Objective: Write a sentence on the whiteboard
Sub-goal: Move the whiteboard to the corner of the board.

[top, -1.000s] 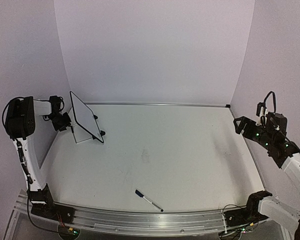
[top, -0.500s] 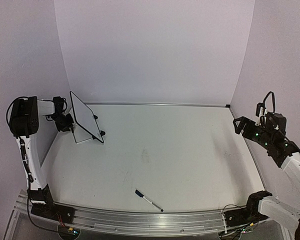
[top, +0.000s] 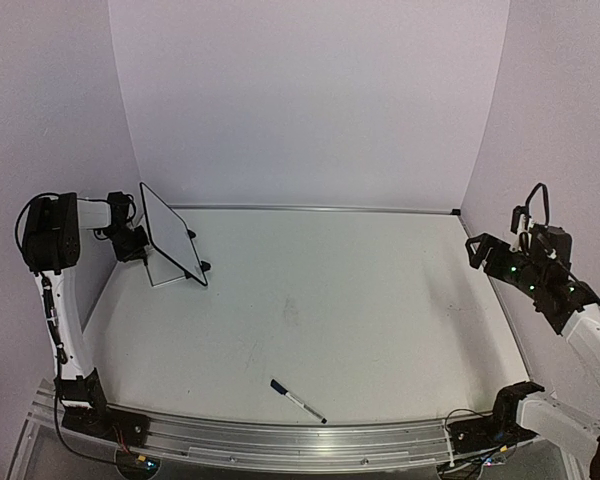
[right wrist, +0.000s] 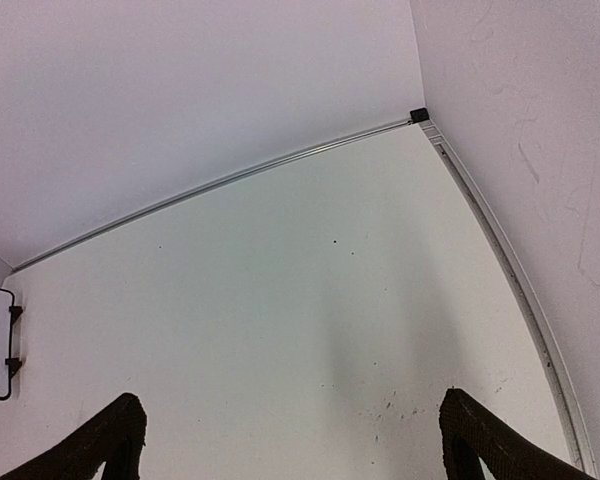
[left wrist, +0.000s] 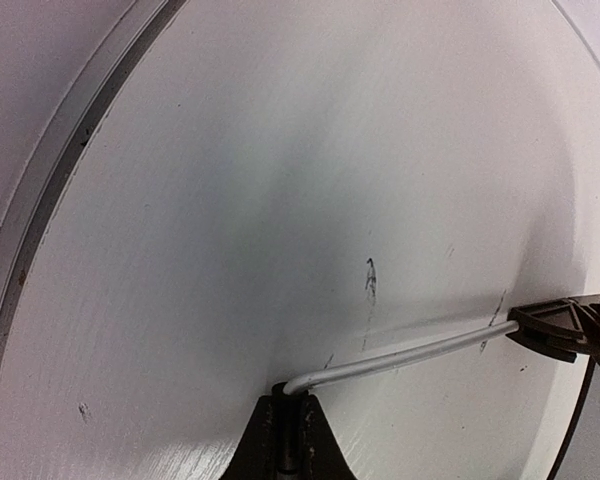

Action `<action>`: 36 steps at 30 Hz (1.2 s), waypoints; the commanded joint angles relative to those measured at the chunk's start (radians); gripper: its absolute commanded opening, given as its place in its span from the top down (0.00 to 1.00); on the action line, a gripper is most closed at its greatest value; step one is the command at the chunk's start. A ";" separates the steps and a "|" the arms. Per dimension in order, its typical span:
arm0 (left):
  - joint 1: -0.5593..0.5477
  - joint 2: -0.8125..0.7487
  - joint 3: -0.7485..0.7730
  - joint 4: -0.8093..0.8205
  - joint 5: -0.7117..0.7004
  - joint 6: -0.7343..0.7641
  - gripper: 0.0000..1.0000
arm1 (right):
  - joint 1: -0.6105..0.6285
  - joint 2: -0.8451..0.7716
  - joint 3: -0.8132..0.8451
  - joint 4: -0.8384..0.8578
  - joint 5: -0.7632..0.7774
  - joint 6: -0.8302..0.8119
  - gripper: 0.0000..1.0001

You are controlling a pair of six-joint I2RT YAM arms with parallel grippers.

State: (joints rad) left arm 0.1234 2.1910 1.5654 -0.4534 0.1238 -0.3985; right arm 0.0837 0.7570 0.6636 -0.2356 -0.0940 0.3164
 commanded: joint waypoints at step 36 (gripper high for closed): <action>-0.396 0.058 0.031 0.028 0.507 0.332 1.00 | 0.670 0.604 0.235 0.214 -0.092 -0.272 0.33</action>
State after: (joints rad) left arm -0.2226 2.2314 1.5696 -0.4000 0.4831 -0.0856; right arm 0.6563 1.2594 0.8169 -0.1329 -0.2253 0.0959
